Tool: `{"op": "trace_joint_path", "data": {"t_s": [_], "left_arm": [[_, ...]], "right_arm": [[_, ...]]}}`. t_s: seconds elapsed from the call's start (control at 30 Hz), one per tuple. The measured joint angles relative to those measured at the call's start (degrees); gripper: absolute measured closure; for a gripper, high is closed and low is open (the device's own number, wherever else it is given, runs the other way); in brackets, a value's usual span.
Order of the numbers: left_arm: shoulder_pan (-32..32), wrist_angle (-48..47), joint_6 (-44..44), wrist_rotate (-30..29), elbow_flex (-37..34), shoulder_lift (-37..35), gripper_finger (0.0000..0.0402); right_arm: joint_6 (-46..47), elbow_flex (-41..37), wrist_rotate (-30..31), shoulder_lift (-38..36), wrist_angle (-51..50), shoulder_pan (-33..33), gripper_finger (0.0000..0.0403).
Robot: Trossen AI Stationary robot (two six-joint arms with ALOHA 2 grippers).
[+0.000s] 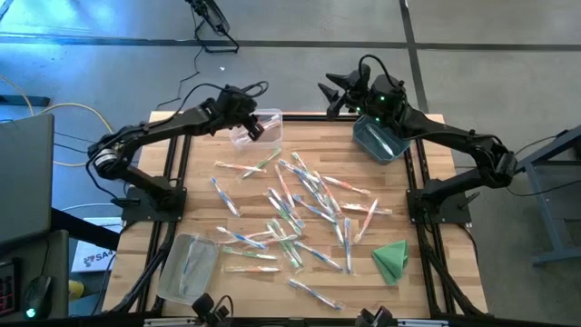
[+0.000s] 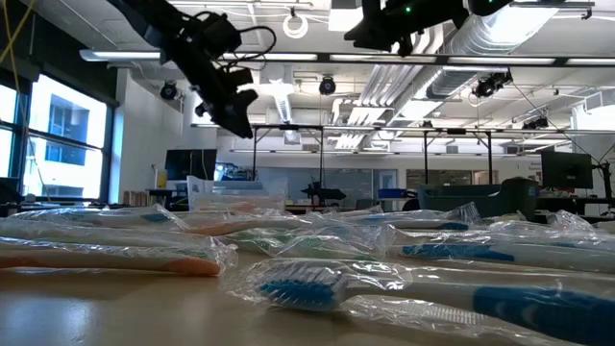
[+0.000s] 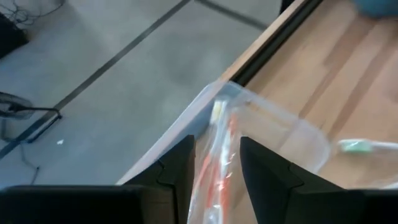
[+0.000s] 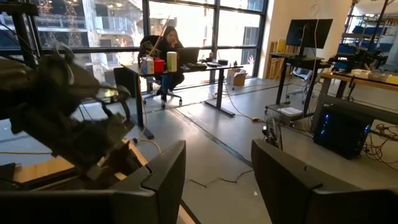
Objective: Pick & Place Toothbrushes
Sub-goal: Put the green toothbrush into the blue bin
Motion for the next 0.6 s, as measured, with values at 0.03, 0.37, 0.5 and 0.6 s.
{"op": "trace_joint_path", "data": {"t_s": [0.03, 0.37, 0.5, 0.6], "left_arm": [[0.00, -0.02, -0.38, 0.96, 0.00, -0.68, 0.0284], [-0.02, -5.72, -1.30, 7.28, 0.00, -8.67, 0.0386], [-0.44, -11.24, -0.36, 7.69, 0.00, -12.06, 0.0395], [-1.59, -17.42, 1.41, 7.81, 0.00, -14.05, 0.0392]], "right_arm": [[0.00, -0.01, 0.00, 0.00, -0.16, 0.00, 0.0228], [-0.02, -0.01, -0.09, 0.00, -2.05, 0.00, 0.0228], [-0.04, -0.03, -0.07, 0.00, -3.21, 0.00, 0.0228], [-0.28, -0.03, -0.07, 0.00, -3.29, 0.00, 0.0228]]}}
